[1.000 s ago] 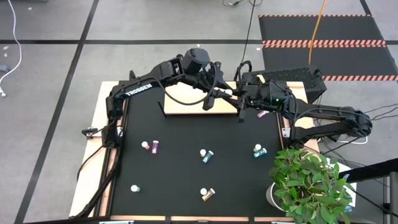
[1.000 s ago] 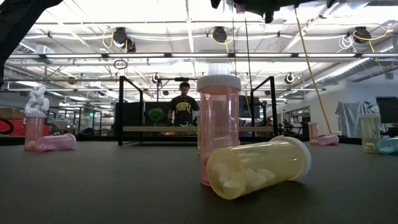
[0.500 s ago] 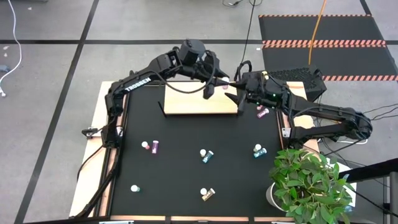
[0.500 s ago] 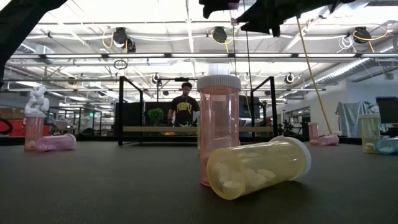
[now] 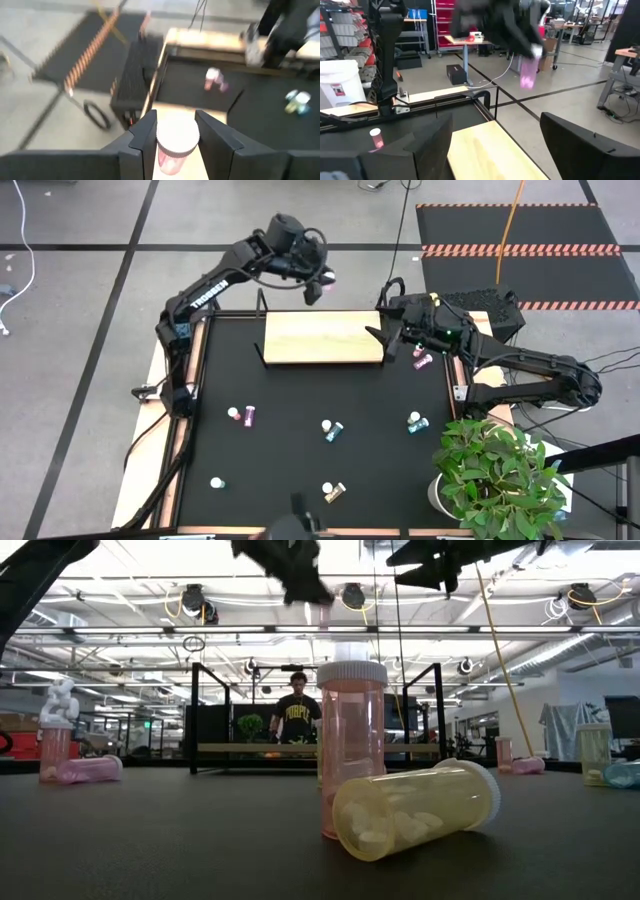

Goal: Pick and place medicine bottles onto shelf by color
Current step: Put the top left pink pill bottle on the shelf

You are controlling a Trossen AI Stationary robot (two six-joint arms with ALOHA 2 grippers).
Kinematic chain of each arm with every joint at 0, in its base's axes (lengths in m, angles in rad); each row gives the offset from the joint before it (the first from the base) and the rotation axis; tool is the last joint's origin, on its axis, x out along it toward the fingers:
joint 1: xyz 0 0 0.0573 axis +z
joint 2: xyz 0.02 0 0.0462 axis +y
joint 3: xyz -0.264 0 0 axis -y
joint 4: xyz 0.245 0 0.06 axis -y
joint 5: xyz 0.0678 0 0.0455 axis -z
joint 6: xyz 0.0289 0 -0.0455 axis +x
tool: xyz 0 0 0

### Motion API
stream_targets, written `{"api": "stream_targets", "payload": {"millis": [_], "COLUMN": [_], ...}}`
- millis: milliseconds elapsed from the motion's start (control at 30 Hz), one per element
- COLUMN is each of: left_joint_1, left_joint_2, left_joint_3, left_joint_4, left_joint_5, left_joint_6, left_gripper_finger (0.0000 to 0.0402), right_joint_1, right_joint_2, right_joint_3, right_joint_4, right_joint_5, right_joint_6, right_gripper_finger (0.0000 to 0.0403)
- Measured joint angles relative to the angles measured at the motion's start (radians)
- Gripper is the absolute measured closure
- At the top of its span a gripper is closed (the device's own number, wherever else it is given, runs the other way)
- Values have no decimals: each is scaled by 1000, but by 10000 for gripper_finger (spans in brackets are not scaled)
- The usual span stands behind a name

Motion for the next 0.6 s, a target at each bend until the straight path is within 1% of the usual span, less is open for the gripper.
{"api": "stream_targets", "payload": {"millis": [100,333,467,600], "left_joint_1": [44,118,153,178], "left_joint_2": [-14,-83,-107,-102], "left_joint_3": [-153,-488,-607,-702], "left_joint_4": [20,199,278,351], "left_joint_5": [-1,-1,4,19], "left_joint_6": [2,45,54,55], "left_gripper_finger": [278,279,279,279], "right_joint_1": [-9,-22,-22,-22], "right_joint_2": [0,2,3,11], "right_joint_3": [0,-1,-1,-1], "right_joint_4": [-17,-52,-60,-61], "right_joint_5": [0,0,23,25], "right_joint_6": [19,43,54,65], "right_gripper_finger": [106,106,106,106]}}
